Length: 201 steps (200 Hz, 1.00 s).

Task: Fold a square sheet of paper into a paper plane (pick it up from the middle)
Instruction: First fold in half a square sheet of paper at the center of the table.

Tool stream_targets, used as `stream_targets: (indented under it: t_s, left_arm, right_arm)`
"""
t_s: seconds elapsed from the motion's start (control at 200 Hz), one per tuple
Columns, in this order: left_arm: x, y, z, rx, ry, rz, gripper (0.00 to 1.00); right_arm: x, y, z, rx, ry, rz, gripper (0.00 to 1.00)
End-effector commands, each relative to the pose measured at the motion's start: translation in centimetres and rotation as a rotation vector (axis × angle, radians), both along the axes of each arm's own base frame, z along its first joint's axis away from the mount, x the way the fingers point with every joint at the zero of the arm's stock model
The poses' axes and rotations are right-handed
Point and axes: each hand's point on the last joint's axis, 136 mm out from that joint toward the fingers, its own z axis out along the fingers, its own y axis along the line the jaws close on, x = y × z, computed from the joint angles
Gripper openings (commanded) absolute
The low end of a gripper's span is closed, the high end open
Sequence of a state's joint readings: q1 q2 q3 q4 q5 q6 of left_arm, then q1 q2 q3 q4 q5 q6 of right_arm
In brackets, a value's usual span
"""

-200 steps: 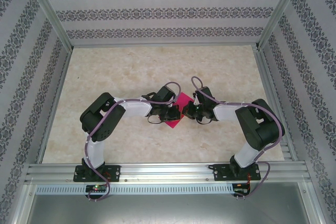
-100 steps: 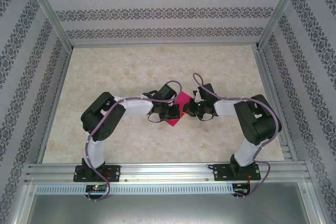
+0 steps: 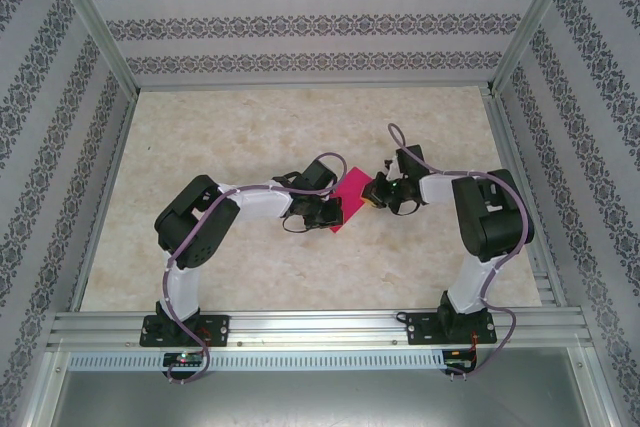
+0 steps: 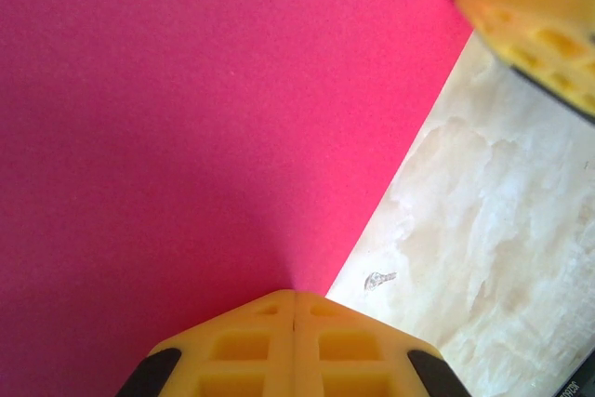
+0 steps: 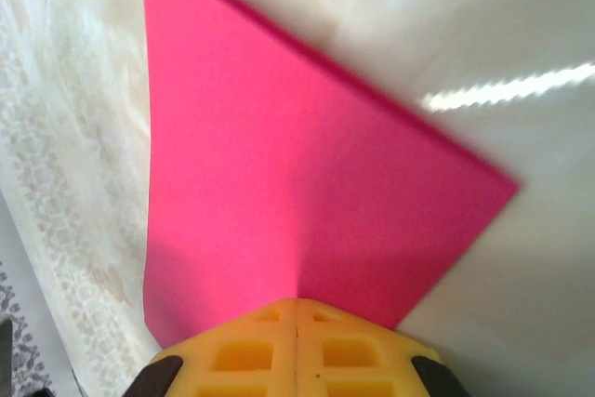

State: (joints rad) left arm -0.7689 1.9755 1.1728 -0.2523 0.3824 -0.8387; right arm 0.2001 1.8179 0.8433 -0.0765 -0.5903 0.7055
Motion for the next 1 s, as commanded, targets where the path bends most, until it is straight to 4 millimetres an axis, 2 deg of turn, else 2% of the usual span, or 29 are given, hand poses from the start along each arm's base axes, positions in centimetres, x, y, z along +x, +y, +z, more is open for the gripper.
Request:
stream_targets:
  t_s: [0.0,0.305,0.465,0.664,0.999]
  left_arm:
    - [-3.6,2.7,-3.9,0.158,0.134,-0.037,0.0]
    - [-3.7,2.7,-3.9,0.163,0.136,-0.046,0.0]
    - [-3.8,2.8,-4.0,0.165,0.139,-0.052,0.0]
    - [-3.8,2.8,-4.0,0.166,0.14,-0.051,0.0]
    - [-3.8,2.9,-3.8,0.173,0.134,-0.06,0.0]
  right_arm:
    - [2.3,-4.9,-2.2,-0.176,-0.01,-0.13,0.0]
    - [3.1,-6.2,-2.7,-0.189,0.006,-0.152,0.0]
    - [4.5,-6.8,-1.9,-0.204,-0.017,-0.169,0.0]
    - [5.7,-7.1,-2.1,-0.193,0.0,-0.195,0.0]
    - [5.6,-7.4,-2.1,-0.186,0.005,-0.239,0.0]
